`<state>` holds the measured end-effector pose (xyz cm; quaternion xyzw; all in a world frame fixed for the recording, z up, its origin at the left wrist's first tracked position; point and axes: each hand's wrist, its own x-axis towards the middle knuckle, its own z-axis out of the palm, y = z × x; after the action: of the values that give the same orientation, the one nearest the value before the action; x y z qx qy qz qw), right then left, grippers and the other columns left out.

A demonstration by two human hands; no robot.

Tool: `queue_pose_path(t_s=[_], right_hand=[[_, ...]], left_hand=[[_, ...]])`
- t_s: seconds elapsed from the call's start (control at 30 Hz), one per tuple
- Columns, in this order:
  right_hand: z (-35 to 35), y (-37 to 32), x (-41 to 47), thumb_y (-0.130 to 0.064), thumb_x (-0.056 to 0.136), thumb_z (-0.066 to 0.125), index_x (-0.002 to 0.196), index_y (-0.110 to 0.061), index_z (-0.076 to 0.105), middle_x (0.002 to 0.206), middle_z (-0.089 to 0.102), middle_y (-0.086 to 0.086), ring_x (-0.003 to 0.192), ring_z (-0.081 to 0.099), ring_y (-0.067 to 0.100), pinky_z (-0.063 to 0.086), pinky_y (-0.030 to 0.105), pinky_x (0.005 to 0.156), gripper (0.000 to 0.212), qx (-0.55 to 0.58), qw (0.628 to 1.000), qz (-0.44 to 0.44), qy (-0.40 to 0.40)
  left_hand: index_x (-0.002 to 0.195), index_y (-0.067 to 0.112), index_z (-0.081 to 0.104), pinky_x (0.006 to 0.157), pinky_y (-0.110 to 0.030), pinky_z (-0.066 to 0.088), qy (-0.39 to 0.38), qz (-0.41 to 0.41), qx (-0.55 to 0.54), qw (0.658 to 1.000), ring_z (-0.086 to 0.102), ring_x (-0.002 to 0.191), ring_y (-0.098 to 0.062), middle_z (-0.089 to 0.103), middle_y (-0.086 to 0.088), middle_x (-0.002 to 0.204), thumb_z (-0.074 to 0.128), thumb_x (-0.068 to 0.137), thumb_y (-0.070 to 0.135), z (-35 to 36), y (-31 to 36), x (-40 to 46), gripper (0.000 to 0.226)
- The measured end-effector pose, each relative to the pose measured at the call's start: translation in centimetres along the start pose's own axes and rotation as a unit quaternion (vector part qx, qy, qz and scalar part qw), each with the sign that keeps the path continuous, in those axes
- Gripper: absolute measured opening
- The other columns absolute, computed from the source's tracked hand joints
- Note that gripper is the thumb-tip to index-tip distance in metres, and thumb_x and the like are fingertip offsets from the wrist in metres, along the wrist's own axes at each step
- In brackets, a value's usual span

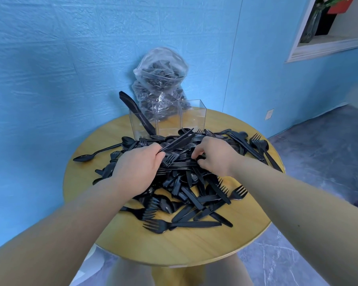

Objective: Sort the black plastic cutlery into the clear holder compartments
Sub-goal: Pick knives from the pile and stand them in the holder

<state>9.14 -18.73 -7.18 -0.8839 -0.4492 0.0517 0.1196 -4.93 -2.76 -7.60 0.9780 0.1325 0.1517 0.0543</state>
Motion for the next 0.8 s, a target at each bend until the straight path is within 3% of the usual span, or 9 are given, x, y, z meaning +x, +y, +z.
queue_pose_path(t_s=[0.13, 0.33, 0.63, 0.8], right_hand=[[0.1, 0.1, 0.2, -0.014, 0.087, 0.058, 0.121, -0.026, 0.061, 0.120, 0.047, 0.004, 0.107, 0.052, 0.025, 0.041, 0.030, 0.094, 0.036, -0.021, 1.000, -0.003, -0.008], [0.4, 0.1, 0.4, -0.013, 0.090, 0.054, 0.126, -0.023, 0.057, 0.124, 0.046, 0.004, 0.116, 0.041, 0.025, 0.039, 0.036, 0.096, 0.037, -0.070, 0.997, -0.015, -0.012], [0.0, 0.0, -0.1, -0.025, 0.087, 0.059, 0.113, -0.021, 0.058, 0.108, 0.060, -0.003, 0.107, 0.042, 0.018, 0.042, 0.032, 0.087, 0.026, -0.058, 0.997, -0.042, 0.033], [-1.3, 0.1, -1.0, -0.020, 0.089, 0.058, 0.110, -0.021, 0.057, 0.098, 0.063, -0.002, 0.097, 0.053, 0.018, 0.044, 0.029, 0.076, 0.021, -0.050, 0.997, -0.030, 0.044]], left_hand=[[0.083, 0.018, 0.043, 0.056, -0.034, 0.039, 0.002, 0.004, -0.001, 1.000, 0.050, 0.062, -0.019, 0.047, 0.005, 0.065, 0.028, 0.102, 0.035, 0.4, -0.4, 0.1, 0.030], [0.087, 0.016, 0.047, 0.059, -0.034, 0.039, 0.000, 0.004, -0.008, 1.000, 0.051, 0.066, -0.018, 0.049, 0.005, 0.070, 0.025, 0.103, 0.033, 0.4, -0.6, 0.0, 0.032], [0.103, 0.017, 0.052, 0.063, -0.038, 0.047, 0.011, -0.013, -0.013, 1.000, 0.056, 0.069, -0.021, 0.058, 0.001, 0.075, 0.023, 0.102, 0.035, -0.1, -1.0, -0.1, 0.035], [0.091, 0.016, 0.048, 0.056, -0.036, 0.041, 0.022, -0.011, -0.014, 1.000, 0.052, 0.062, -0.019, 0.051, 0.002, 0.067, 0.023, 0.102, 0.034, -0.3, -1.0, 0.0, 0.033]])
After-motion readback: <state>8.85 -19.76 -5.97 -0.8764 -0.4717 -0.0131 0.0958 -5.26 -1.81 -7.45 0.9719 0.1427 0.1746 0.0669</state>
